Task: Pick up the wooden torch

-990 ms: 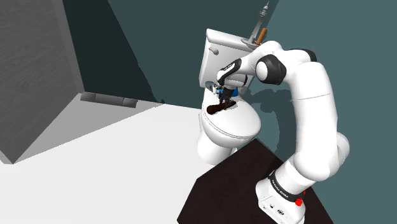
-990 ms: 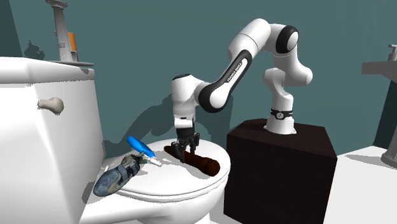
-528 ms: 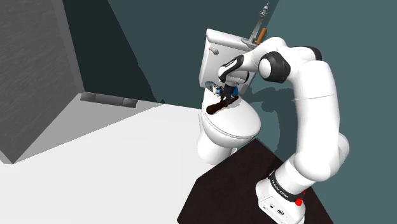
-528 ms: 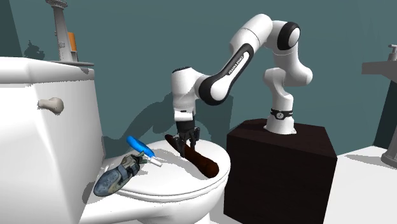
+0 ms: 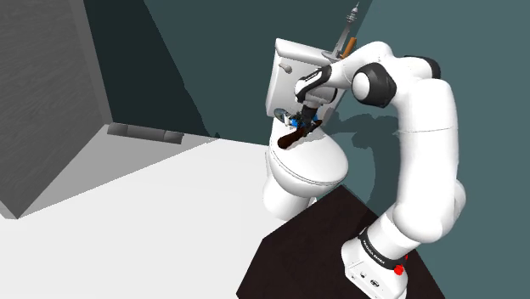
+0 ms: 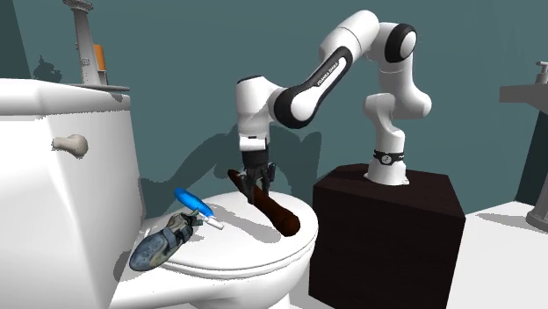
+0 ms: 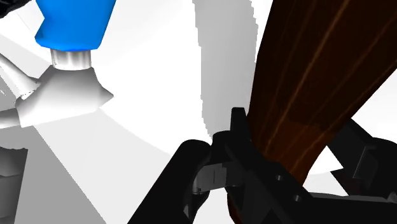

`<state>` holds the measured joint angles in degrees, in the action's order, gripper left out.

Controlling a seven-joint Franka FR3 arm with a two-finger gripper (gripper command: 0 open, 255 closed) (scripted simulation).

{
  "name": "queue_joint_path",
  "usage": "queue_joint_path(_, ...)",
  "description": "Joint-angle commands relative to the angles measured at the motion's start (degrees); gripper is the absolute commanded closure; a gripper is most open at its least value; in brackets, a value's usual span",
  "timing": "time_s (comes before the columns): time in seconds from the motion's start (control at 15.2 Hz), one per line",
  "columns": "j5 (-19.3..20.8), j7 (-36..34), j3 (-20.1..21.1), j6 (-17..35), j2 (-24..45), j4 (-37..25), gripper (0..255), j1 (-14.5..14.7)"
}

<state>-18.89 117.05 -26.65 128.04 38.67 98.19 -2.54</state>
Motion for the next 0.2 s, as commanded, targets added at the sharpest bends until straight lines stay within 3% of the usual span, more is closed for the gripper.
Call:
queue_joint_path(0.0,0.5,-0.3,-0.4,-1.0,-1.1,0.0,255,0.4)
queue_joint_path(0.13,0.5,-0.4,-0.4,-1.1,-1.2,0.0,255,0.4)
